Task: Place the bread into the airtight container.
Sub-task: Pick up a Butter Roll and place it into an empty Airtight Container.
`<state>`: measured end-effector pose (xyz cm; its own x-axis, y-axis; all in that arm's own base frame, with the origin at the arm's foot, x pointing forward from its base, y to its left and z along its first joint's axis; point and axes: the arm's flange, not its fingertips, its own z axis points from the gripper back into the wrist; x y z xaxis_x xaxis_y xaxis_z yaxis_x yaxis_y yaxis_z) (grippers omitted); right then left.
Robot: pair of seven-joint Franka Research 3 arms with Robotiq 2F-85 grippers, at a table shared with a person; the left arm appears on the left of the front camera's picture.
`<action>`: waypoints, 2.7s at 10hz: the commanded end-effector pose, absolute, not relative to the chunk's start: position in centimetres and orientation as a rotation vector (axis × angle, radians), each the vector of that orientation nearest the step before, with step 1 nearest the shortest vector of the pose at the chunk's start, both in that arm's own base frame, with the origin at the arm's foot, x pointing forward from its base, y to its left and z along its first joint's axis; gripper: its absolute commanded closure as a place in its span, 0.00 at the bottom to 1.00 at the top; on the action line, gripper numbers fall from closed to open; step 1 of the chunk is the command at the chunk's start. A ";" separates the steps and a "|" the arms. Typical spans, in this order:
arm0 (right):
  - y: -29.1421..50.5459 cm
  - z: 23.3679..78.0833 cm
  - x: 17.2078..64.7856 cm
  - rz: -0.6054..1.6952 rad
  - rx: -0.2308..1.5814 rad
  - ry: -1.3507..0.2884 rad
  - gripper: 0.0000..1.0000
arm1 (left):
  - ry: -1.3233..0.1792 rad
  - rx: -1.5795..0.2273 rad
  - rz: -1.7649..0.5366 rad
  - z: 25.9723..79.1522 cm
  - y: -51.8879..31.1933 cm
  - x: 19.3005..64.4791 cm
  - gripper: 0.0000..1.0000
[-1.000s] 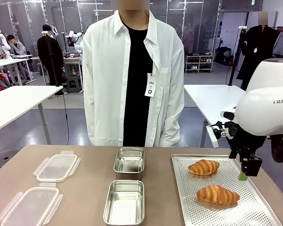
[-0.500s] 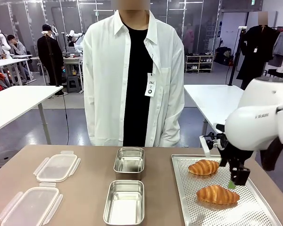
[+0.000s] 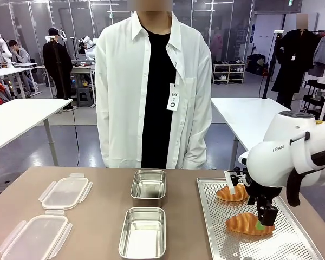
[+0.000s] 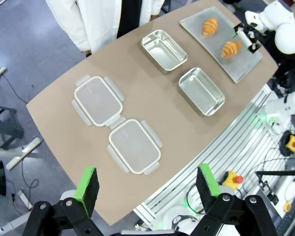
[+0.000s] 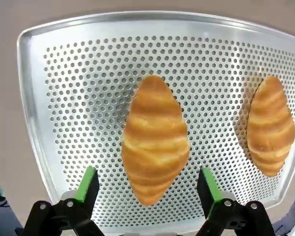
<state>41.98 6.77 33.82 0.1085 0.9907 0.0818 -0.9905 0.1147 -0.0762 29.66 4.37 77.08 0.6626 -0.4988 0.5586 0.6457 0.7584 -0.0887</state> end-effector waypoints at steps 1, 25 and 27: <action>6.4 32.7 43.8 1.429 0.018 -0.148 0.00 | -0.538 -0.294 -0.678 77.1 4.4 29.5 0.00; 14.4 42.6 40.5 1.316 0.083 -0.029 0.67 | -0.538 -0.294 -0.678 77.1 4.4 29.5 0.00; 19.3 44.0 38.8 1.354 0.103 0.005 0.67 | -0.538 -0.294 -0.678 77.1 4.4 29.5 0.00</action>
<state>38.91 17.15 43.70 0.2121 0.9751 0.0650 -0.9769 0.2097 0.0421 29.66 4.36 77.09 0.6626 -0.4990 0.5586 0.6457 0.7584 -0.0883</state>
